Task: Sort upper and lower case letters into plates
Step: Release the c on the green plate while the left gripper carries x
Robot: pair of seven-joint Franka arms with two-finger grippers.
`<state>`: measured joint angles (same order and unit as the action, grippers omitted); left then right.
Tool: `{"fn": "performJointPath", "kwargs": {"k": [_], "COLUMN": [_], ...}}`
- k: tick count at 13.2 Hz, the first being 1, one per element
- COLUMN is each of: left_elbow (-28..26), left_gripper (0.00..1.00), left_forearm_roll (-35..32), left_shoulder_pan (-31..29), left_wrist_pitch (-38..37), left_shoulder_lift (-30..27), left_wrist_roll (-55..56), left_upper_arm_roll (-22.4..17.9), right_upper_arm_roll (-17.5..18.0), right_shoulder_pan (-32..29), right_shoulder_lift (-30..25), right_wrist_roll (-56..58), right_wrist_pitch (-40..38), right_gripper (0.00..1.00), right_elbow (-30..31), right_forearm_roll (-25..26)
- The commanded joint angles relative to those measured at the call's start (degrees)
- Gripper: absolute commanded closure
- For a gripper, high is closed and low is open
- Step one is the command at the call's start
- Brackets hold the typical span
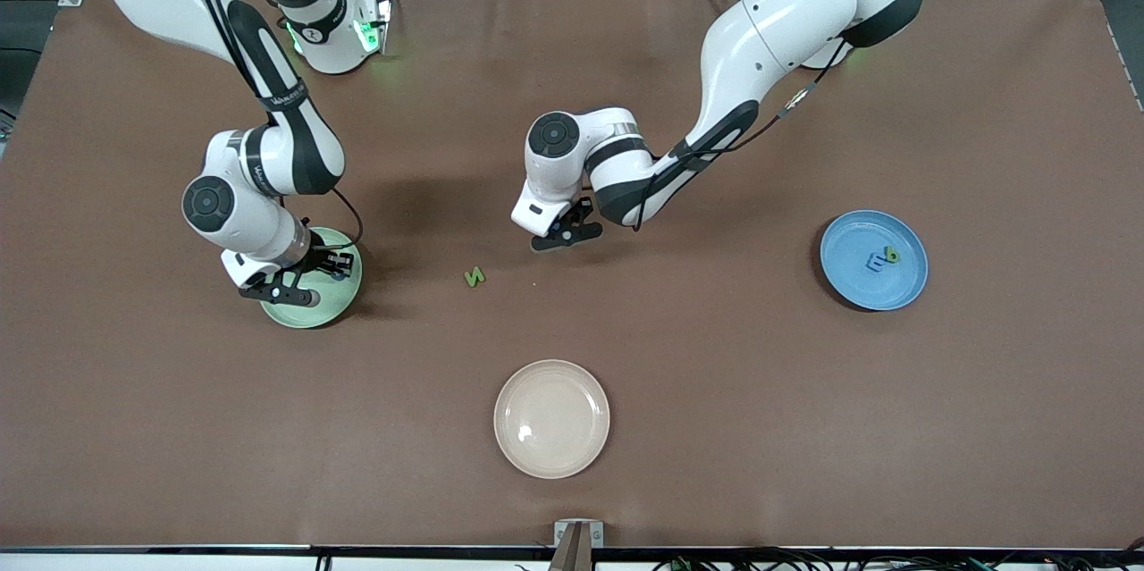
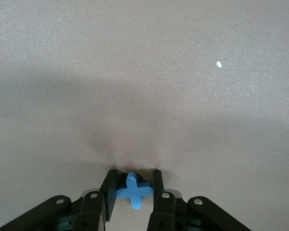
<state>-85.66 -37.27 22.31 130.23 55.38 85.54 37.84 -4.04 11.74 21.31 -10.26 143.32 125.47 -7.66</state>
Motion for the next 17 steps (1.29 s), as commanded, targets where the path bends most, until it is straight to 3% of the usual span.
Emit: {"fn": "performJointPath", "kwargs": {"k": [1, 4, 8, 10, 12, 13, 14, 16, 17], "left_elbow": [0.67, 0.24, -0.29, -2.39, -7.56, -11.16, -15.11, -22.41, -25.40], "left_gripper": [0.90, 0.92, 0.95, 0.95, 0.95, 0.95, 0.95, 0.95, 0.95], "left_forearm_roll": [1.15, 1.06, 0.98, 0.98, 0.19, -0.25, -0.78, -3.40, -5.42], "left_shoulder_pan": [0.98, -0.25, -4.10, -11.20, -21.82, -26.83, -31.67, -42.56, -48.27], "left_wrist_pitch": [0.64, -0.33, -9.10, -12.01, -13.51, -13.60, -13.60, -13.60, -13.60], "left_shoulder_lift": [0.08, -1.14, -3.87, -4.75, -5.98, -7.38, -8.96, -11.16, -11.08], "left_wrist_roll": [-0.20, -0.72, -3.34, -7.38, -10.81, -12.57, -14.41, -17.84, -18.99], "left_upper_arm_roll": [-1.54, -1.36, 0.91, 5.81, 13.19, 16.18, 18.48, 24.18, 27.26], "right_upper_arm_roll": [0.97, 0.97, 0.97, 0.97, 0.97, 0.97, 0.97, 0.97, 0.97], "right_shoulder_pan": [-1.89, -1.72, -1.81, -1.63, -1.45, -1.45, -1.54, -1.72, -1.63], "right_shoulder_lift": [0.22, 1.45, 2.07, 2.68, 3.12, 3.21, 3.21, 3.21, 3.13], "right_wrist_roll": [0.59, 0.59, 0.59, 0.50, 0.42, 0.50, 0.59, 0.59, 0.68], "right_wrist_pitch": [0.47, 1.34, 1.52, 1.61, 1.52, 1.44, 1.26, 1.09, 0.65], "right_gripper": [0.96, 0.96, 0.96, 0.95, 0.90, 0.85, 0.73, 0.22, 0.20], "right_elbow": [0.13, -0.05, -0.23, -0.58, -0.93, -0.93, -1.02, -1.37, -1.46], "right_forearm_roll": [0.36, 0.36, 0.36, 0.36, 0.36, 0.36, 0.36, 0.36, 0.36]}}
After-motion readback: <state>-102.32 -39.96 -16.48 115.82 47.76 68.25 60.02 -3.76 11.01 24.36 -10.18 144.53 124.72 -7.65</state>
